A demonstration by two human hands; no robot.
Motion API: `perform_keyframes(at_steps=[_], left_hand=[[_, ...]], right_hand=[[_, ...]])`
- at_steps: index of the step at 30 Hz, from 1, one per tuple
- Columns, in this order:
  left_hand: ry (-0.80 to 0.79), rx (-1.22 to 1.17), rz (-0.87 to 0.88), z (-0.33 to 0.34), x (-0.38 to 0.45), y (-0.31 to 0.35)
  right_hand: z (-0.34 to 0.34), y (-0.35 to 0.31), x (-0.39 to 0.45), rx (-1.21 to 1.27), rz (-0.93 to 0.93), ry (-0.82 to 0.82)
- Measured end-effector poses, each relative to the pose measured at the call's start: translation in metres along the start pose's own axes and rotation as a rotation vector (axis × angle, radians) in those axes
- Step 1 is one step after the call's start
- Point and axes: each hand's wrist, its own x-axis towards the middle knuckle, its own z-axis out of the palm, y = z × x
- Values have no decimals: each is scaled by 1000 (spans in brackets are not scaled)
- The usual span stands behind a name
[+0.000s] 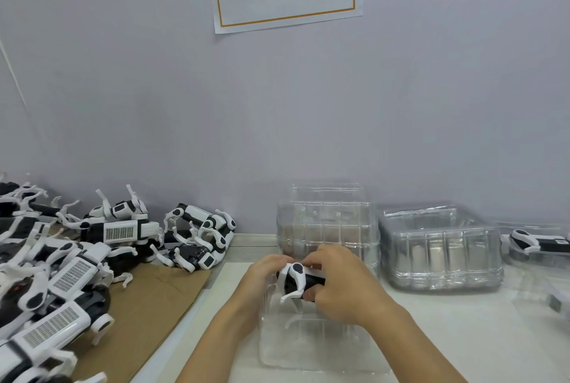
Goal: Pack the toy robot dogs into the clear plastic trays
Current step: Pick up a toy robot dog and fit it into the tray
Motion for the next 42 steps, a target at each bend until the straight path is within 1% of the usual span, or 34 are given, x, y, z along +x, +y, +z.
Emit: perform_keyframes(at_steps=[3,6,9,16,21,27,30,33,39,42], left_hand=[[22,-3,0,0,1,1],[53,16,4,-1,4,1],[52,31,6,-2,5,0],[46,-3,-5,-3,9,-2],[89,56,6,-4,14,-7],[50,-33,-25,-7,16,-10],[38,32,-33,-10,20,-11],[85,132,-48,-8,24,-9],[97,122,-50,-7,23,-10],[74,88,-35,-7,20,-10]], right_hand=[[3,1,1,55,14,-30],[6,1,3,53,20,-68],[6,3,4,55,26,-86],[6,3,5,46,36,-85],[7,1,3,33,71,-86],[6,1,3,51,72,-69],[6,0,3,46,84,-88],[7,-1,3,22,124,-118],[7,-1,4,29,134,-126],[8,0,4,33,109,-115]])
